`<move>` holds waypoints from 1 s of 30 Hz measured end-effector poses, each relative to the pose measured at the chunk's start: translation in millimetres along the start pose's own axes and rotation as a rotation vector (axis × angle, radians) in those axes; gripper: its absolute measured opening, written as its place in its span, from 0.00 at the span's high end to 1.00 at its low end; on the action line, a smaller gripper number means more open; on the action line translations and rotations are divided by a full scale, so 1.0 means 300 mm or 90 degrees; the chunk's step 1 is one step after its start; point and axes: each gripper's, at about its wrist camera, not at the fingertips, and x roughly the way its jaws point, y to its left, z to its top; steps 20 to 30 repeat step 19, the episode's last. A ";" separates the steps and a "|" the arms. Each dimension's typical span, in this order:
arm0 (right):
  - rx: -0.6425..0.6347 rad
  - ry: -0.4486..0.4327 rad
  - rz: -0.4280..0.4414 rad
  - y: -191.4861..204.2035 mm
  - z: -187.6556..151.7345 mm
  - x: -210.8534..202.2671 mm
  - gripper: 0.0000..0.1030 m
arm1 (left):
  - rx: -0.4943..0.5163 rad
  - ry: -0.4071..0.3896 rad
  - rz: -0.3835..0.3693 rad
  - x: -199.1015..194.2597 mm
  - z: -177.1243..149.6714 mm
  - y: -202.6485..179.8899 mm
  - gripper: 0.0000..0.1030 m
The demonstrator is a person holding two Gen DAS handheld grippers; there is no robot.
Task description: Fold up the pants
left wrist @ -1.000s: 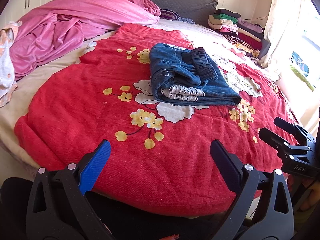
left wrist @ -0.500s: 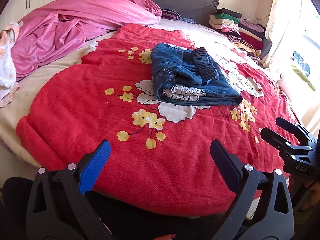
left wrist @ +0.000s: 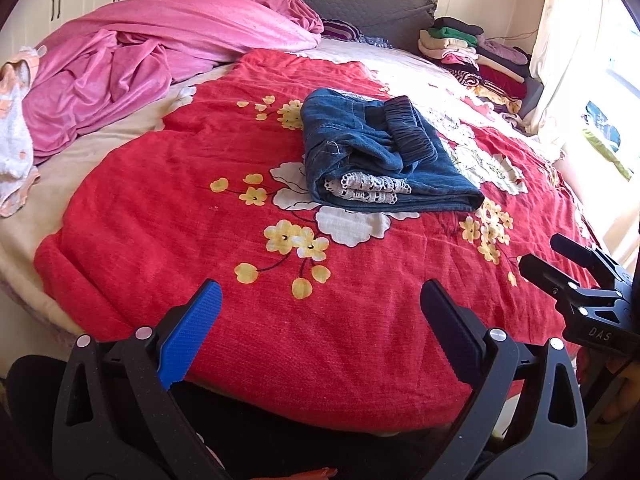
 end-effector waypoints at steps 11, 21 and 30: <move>0.093 -0.003 -0.074 -0.227 0.025 0.011 0.05 | -0.061 0.036 0.001 0.076 0.072 0.114 0.09; 0.229 0.036 -0.294 -0.930 0.104 0.063 0.05 | -0.156 0.086 0.254 0.325 0.411 0.593 0.09; 0.229 0.036 -0.294 -0.930 0.104 0.063 0.05 | -0.156 0.086 0.254 0.325 0.411 0.593 0.09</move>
